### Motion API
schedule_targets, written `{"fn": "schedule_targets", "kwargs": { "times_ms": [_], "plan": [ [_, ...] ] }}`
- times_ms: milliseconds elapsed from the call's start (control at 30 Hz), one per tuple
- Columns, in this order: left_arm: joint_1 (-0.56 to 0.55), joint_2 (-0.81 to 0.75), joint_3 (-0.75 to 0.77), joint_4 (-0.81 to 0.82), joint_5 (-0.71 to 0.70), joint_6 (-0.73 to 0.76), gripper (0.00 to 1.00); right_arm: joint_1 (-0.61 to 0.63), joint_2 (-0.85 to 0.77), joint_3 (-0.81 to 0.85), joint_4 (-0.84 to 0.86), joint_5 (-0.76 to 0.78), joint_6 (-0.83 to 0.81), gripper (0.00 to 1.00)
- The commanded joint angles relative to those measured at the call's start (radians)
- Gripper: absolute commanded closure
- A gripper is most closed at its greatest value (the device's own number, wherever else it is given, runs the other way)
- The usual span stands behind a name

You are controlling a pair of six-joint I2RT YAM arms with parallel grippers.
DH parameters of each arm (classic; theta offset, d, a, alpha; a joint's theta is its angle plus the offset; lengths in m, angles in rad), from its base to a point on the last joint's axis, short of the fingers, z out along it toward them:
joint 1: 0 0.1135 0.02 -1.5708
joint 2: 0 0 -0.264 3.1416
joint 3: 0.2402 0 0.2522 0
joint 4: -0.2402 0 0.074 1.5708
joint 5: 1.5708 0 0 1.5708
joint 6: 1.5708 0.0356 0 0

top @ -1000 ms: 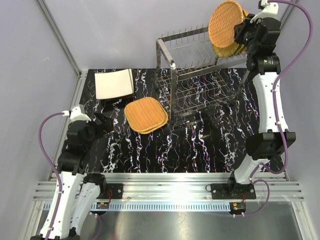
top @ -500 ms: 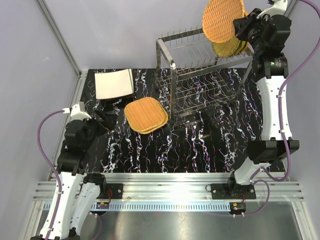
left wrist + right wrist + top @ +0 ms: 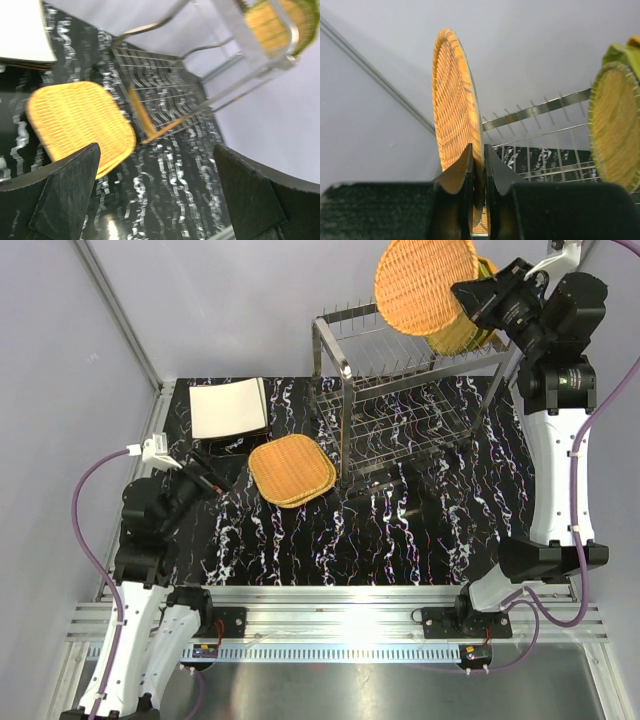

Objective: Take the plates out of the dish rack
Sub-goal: Pass the plate from the right arm to the left

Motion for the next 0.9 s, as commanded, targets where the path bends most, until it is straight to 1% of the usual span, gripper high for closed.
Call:
{"fn": "schedule_targets", "kwargs": {
  "times_ms": [0, 133, 267, 467, 633, 867],
  "plan": [
    [0.003, 0.023, 0.046, 0.130, 0.118, -0.071, 0.01, 0.004, -0.062, -0.009, 0.062, -0.109, 0.108, 1.00],
    [-0.001, 0.051, 0.049, 0.202, 0.163, -0.138, 0.01, 0.022, -0.087, -0.049, 0.076, -0.174, 0.144, 1.00],
    [-0.020, 0.071, 0.052, 0.254, 0.178, -0.177, 0.01, 0.062, -0.124, -0.103, 0.085, -0.211, 0.156, 1.00],
    [-0.058, 0.099, 0.061, 0.315, 0.190, -0.216, 0.01, 0.153, -0.162, -0.177, 0.090, -0.243, 0.144, 1.00],
    [-0.119, 0.115, 0.066, 0.360, 0.169, -0.232, 0.01, 0.231, -0.182, -0.213, 0.079, -0.246, 0.125, 1.00],
    [-0.210, 0.161, 0.075, 0.407, 0.135, -0.241, 0.01, 0.286, -0.205, -0.272, 0.076, -0.246, 0.116, 1.00]
  ]
}}
